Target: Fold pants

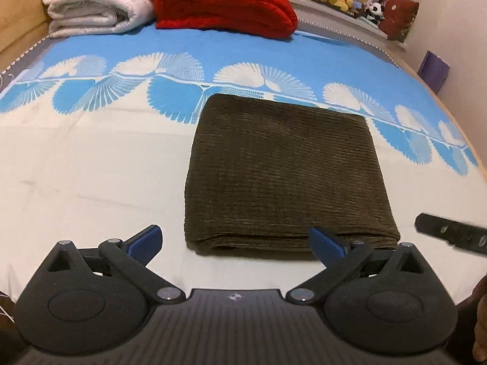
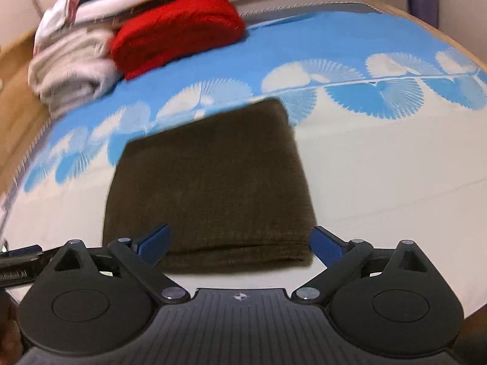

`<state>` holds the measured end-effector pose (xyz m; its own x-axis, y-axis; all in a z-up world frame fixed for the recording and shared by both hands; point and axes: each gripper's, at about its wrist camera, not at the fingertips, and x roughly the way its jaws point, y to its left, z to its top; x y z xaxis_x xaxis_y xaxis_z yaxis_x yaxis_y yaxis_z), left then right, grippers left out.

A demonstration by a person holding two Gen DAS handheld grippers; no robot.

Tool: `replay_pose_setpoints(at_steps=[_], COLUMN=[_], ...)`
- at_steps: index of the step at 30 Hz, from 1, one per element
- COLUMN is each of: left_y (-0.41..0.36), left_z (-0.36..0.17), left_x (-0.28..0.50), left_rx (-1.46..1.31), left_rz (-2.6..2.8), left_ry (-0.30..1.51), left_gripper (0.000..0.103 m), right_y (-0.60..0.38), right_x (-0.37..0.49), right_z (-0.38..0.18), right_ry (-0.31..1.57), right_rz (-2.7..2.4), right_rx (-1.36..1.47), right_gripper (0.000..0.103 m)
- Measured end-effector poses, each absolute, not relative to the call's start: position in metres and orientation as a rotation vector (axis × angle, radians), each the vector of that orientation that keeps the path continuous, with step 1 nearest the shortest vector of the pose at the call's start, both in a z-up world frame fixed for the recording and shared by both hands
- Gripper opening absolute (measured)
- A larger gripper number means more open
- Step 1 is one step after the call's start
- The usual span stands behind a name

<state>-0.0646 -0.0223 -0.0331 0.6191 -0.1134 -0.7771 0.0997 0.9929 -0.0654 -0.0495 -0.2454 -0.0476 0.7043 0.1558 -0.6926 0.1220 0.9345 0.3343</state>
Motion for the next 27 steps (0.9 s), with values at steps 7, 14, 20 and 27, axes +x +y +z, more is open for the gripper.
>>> replay_pose_setpoints(at_steps=[7,14,20,27], left_y=[-0.014,-0.022,-0.025,-0.028], left_z=[-0.064,-0.073,-0.08,-0.084], left_x=[-0.077,-0.07,-0.059,-0.059], left_rx=[-0.017,0.04,0.03,0.027], left_rz=[-0.058,-0.086,-0.088,-0.099], left_ry=[0.904,0.889,0.895,0.905], left_gripper=[0.103,0.103,0.103,0.103], right_y=[-0.235,-0.224,-0.226,-0.239], right_x=[-0.063,-0.074,-0.066,-0.06], right_z=[-0.044,-0.061,-0.074,-0.085], right_ry=[0.709,0.723,0.762,0.801], right_rz=[0.006,0.022,0.019,-0.009], right_rx=[0.311,0.253,0.239,0.339], right_gripper=[0.098,0.098,0.098,0.098])
